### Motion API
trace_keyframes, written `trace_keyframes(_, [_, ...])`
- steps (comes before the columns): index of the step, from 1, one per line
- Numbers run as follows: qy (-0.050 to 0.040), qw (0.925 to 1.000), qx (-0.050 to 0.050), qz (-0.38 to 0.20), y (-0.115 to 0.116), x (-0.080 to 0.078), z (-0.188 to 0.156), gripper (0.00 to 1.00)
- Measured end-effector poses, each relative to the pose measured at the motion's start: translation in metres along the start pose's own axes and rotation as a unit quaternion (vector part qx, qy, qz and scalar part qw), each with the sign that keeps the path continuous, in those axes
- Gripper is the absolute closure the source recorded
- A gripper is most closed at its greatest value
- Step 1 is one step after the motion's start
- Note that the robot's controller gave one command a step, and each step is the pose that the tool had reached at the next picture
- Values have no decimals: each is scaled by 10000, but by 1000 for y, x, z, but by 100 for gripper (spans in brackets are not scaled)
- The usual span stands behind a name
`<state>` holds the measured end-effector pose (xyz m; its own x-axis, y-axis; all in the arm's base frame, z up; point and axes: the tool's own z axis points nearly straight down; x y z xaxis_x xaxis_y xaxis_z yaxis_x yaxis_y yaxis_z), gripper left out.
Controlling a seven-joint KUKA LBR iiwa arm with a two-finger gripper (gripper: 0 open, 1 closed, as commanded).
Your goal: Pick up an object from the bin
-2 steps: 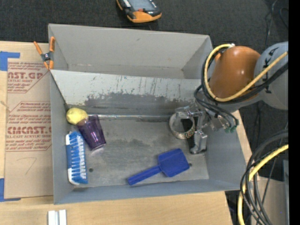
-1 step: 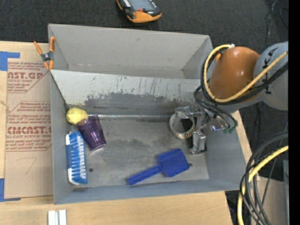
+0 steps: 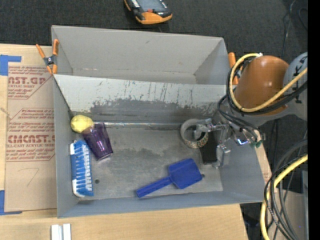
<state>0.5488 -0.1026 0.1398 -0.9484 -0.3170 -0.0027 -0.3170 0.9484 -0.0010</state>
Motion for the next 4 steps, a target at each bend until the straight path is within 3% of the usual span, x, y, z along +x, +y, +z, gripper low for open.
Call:
trace_keyframes(1, [-34, 9955, 1, -944, 9, 0, 70, 100])
trace_keyframes(2, [-34, 9955, 1, -945, 9, 0, 70, 100])
trace_keyframes(3, [-40, 9968, -5, -794, -1, 28, 70, 100])
trace_keyframes(4, [-54, 9949, -3, -1003, 14, 15, 62, 100])
